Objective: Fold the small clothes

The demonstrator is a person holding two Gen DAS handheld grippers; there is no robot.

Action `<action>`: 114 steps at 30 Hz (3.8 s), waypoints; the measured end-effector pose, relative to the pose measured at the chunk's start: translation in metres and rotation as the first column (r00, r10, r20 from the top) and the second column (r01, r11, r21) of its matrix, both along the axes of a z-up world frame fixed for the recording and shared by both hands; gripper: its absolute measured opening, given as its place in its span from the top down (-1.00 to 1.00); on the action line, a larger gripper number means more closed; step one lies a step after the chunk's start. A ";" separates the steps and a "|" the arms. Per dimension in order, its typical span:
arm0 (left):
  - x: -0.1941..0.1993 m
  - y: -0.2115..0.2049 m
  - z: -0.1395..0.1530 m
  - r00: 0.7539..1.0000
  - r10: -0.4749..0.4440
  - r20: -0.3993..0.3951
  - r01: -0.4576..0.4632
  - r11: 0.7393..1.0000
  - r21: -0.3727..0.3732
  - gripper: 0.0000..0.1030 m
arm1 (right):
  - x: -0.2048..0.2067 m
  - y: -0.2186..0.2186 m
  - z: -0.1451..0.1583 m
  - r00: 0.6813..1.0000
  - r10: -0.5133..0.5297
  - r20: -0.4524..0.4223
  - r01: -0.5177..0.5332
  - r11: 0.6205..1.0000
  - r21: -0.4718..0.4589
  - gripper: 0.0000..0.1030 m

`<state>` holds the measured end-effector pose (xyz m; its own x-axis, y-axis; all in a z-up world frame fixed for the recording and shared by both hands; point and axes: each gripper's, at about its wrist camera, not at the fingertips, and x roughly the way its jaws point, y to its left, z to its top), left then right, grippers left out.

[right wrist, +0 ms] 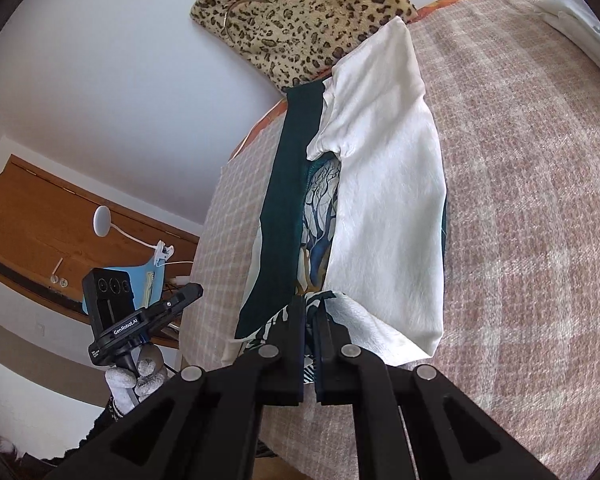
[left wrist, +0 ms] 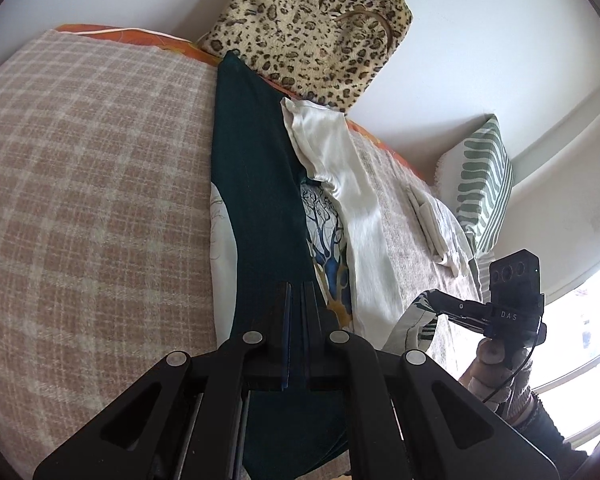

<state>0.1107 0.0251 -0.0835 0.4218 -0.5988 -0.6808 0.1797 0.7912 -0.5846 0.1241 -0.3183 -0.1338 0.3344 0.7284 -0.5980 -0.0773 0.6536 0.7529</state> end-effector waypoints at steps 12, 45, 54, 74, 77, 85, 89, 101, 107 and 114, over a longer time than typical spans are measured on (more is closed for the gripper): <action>-0.053 0.027 -0.039 0.968 -0.025 -0.250 0.017 0.999 -0.034 0.50 | -0.023 -0.001 -0.014 0.998 0.029 -0.049 -0.030 1.000 -0.008 0.99; -0.081 0.006 -0.064 0.952 -0.072 -0.296 0.060 0.997 -0.051 0.44 | -0.063 -0.012 -0.027 0.995 0.038 -0.092 -0.042 0.998 -0.043 0.98; -0.065 0.003 -0.053 0.964 -0.056 -0.260 0.018 0.989 -0.145 0.98 | -0.057 -0.014 -0.024 0.995 0.026 -0.096 -0.027 1.000 -0.008 0.98; 0.046 0.002 -0.024 0.990 0.038 -0.135 -0.055 0.990 -0.127 0.98 | 0.043 -0.019 -0.015 0.995 -0.058 -0.080 0.057 0.998 -0.014 0.98; 0.064 0.002 -0.028 0.990 0.053 -0.130 -0.067 0.992 -0.103 0.98 | 0.063 -0.023 -0.025 0.991 -0.093 -0.094 0.091 0.995 -0.028 0.98; 0.100 -0.006 -0.043 0.990 0.073 -0.122 -0.078 0.996 -0.037 0.98 | 0.092 -0.018 -0.041 0.989 -0.110 -0.100 0.102 0.991 -0.089 0.96; 0.105 -0.010 -0.049 0.990 0.063 -0.123 -0.065 0.998 -0.010 0.98 | 0.096 -0.019 -0.045 0.987 -0.113 -0.112 0.104 0.991 -0.085 0.88; 0.101 0.004 -0.013 0.998 0.068 0.016 -0.069 0.994 0.084 0.65 | 0.084 -0.039 -0.002 0.990 -0.113 0.081 0.127 0.972 -0.197 0.10; 0.087 -0.006 -0.034 0.999 -0.042 -0.011 0.043 0.982 0.184 0.48 | 0.080 -0.011 -0.014 0.996 0.014 0.092 0.017 0.945 -0.326 0.12; 0.081 -0.011 -0.062 0.995 -0.062 -0.080 0.079 0.972 0.222 0.48 | 0.084 0.001 -0.027 0.996 0.043 0.072 -0.011 0.920 -0.391 0.13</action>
